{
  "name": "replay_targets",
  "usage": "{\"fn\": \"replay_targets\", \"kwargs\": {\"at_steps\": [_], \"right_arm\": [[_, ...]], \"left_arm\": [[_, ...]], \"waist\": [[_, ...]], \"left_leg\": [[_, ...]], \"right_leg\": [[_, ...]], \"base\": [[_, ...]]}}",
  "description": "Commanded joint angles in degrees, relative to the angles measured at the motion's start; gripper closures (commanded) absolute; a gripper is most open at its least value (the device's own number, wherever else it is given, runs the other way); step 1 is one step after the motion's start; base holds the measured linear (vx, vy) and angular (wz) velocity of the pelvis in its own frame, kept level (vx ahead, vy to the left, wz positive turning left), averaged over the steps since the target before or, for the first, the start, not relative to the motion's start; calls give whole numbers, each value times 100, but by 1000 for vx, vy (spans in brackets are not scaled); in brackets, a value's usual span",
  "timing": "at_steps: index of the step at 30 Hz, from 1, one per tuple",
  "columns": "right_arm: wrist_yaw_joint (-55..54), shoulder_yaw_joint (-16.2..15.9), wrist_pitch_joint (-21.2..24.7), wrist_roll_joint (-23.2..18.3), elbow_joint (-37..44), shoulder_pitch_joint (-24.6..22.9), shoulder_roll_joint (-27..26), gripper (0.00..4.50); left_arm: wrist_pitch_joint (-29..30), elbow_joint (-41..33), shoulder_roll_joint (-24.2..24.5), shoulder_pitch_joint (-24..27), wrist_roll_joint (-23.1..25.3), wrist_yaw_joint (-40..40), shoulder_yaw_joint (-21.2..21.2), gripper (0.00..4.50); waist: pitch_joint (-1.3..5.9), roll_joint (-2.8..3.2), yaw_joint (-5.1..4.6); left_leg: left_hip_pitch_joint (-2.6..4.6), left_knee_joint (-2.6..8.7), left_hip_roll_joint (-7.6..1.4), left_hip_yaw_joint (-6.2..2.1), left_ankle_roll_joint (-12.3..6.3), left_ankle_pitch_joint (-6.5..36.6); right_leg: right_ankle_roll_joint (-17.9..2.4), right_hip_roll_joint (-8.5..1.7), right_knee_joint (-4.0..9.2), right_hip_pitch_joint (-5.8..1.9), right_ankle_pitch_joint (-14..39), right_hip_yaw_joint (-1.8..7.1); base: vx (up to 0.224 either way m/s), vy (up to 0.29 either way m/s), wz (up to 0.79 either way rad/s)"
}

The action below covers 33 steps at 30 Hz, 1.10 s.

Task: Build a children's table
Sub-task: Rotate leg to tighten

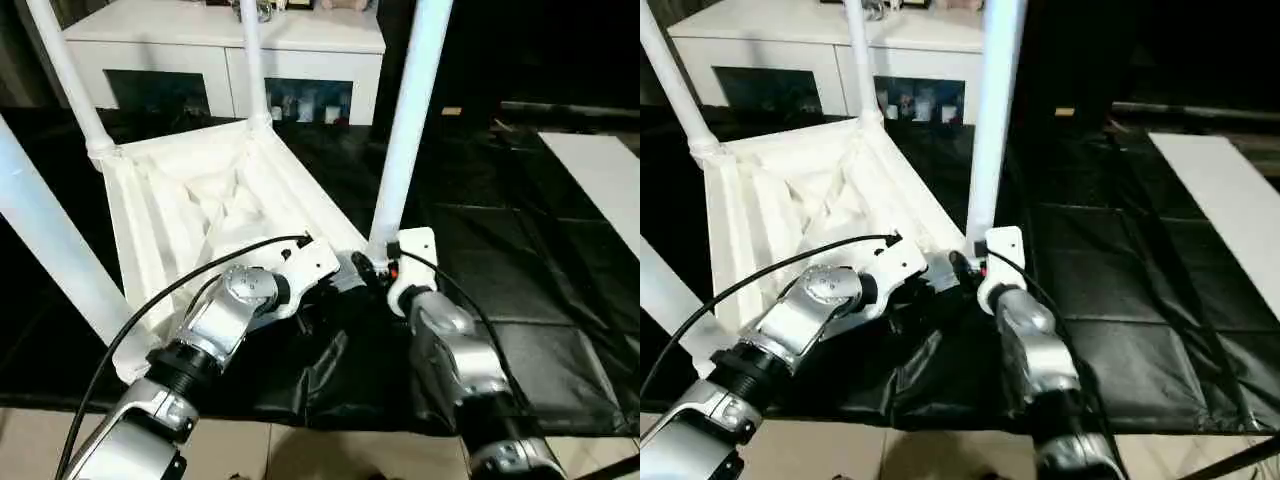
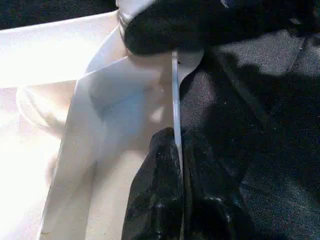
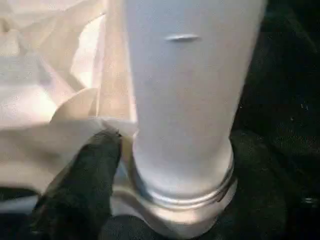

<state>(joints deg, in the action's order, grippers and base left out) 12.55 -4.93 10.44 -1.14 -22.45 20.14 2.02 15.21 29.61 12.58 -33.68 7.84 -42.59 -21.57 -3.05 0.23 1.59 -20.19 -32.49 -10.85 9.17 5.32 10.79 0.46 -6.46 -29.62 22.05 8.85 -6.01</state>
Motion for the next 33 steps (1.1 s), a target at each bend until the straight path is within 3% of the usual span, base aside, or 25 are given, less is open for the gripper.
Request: {"fn": "replay_targets", "kwargs": {"at_steps": [1,2,4,6,7,8,9,11,12,13,14,15,19,20,23,26,30,32,33], "right_arm": [[351,-165,-180,139,515,-170,223,69],[369,-162,-177,130,534,-180,234,69],[1407,-172,13,-360,1239,-630,706,69],[1868,-256,51,-515,1540,-847,975,69],[1868,-256,51,-515,1540,-847,975,69],[2356,-269,121,-730,1878,-1162,1374,69],[2555,-279,135,-811,2021,-1307,1565,69],[2766,-208,156,-908,2130,-1498,1804,69],[2778,-141,134,-911,2113,-1551,1864,69],[2790,-101,132,-909,2115,-1578,1892,69],[2736,-47,105,-851,2059,-1587,1912,69],[2679,21,91,-799,2023,-1596,1935,69],[2631,22,132,-825,2050,-1577,1921,69],[2617,-42,174,-854,2098,-1569,1920,69],[2604,-153,187,-843,2165,-1553,1856,69],[2647,-231,194,-831,2204,-1566,1792,69],[2686,-291,221,-861,2270,-1601,1722,69],[2699,-347,228,-865,2311,-1596,1694,69],[2738,-413,248,-890,2316,-1528,1656,69]], "left_arm": [[-455,47,43,-15,-49,-95,-6,450],[-458,46,47,-14,-49,-104,-7,450],[-671,50,221,7,-17,-423,-113,450],[-780,91,293,-9,30,-506,-157,450],[-780,91,293,-9,30,-506,-157,450],[-1095,226,391,-93,91,-685,-246,450],[-1249,292,425,-135,103,-771,-272,450],[-1581,379,443,-225,52,-979,-293,450],[-1740,423,434,-282,27,-1051,-295,450],[-1820,453,427,-314,17,-1086,-293,450],[-1893,519,416,-388,36,-1096,-301,450],[-2090,695,376,-538,49,-1108,-293,450],[-2433,913,331,-697,45,-1214,-303,450],[-2605,1037,310,-770,53,-1254,-301,450],[-3008,1321,300,-881,144,-1082,-237,450],[-2977,1380,276,-842,-17,-939,-22,450],[-2700,1064,239,-602,-508,-1015,382,376],[-2442,598,251,-312,-876,-1114,613,355],[-2017,-134,312,119,-1310,-1230,829,350]], "waist": [[271,-95,-31],[277,-99,-17],[271,-122,39],[272,-128,55],[275,-123,58],[276,-76,64],[283,-101,85],[283,-92,110],[284,-103,114],[293,-49,130],[291,-75,118],[306,-43,143],[320,-69,180],[328,-47,198],[338,-79,215],[368,-112,246],[392,-144,274],[421,-123,293],[409,-126,265]], "left_leg": [[70,450,-131,-50,-182,2469],[68,449,-121,-44,-203,2424],[75,440,-128,-23,-345,2319],[74,433,-134,-14,-366,2299],[40,443,-150,-25,-361,2239],[27,453,-151,-38,-348,2210],[40,452,-173,-26,-375,2211],[56,449,-176,-18,-378,2235],[26,455,-174,-12,-390,2169],[34,457,-181,-23,-363,2165],[28,459,-187,-17,-349,2182],[56,453,-190,-8,-324,2163],[52,448,-195,16,-337,2017],[54,445,-204,25,-330,1973],[29,424,-202,49,-335,1927],[-30,384,-193,60,-394,1583],[-105,310,-177,79,-511,1154],[-119,295,-213,69,-574,838],[-163,300,-223,63,-615,675]], "right_leg": [[-214,-241,451,-107,3659,115],[-200,-239,457,-120,3660,115],[-175,-241,469,-115,3664,142],[-208,-235,456,-88,3680,154],[-243,-247,434,-113,3621,158],[-252,-239,424,-139,3561,151],[-247,-226,425,-125,3418,171],[-340,-233,408,-116,3356,185],[-385,-232,405,-131,3322,185],[-419,-243,383,-133,3276,191],[-460,-231,379,-133,3215,188],[-540,-232,368,-118,3072,205],[-707,-221,311,-122,2705,244],[-794,-223,282,-123,2525,267],[-922,-214,194,-128,2217,314],[-962,-226,111,-157,1951,355],[-1114,-214,-15,-165,1581,395],[-1275,-206,-98,-181,1055,398],[-1409,-187,-183,-219,649,393]], "base": [[0,0,0],[0,0,0],[0,0,0],[0,0,0],[0,0,0],[0,0,0],[0,0,0],[0,0,0],[0,0,0],[0,0,0],[0,0,0],[0,0,0],[0,0,0],[0,0,0],[0,0,0],[0,0,0],[0,0,0],[55,-13,-4],[53,-6,-6]]}}
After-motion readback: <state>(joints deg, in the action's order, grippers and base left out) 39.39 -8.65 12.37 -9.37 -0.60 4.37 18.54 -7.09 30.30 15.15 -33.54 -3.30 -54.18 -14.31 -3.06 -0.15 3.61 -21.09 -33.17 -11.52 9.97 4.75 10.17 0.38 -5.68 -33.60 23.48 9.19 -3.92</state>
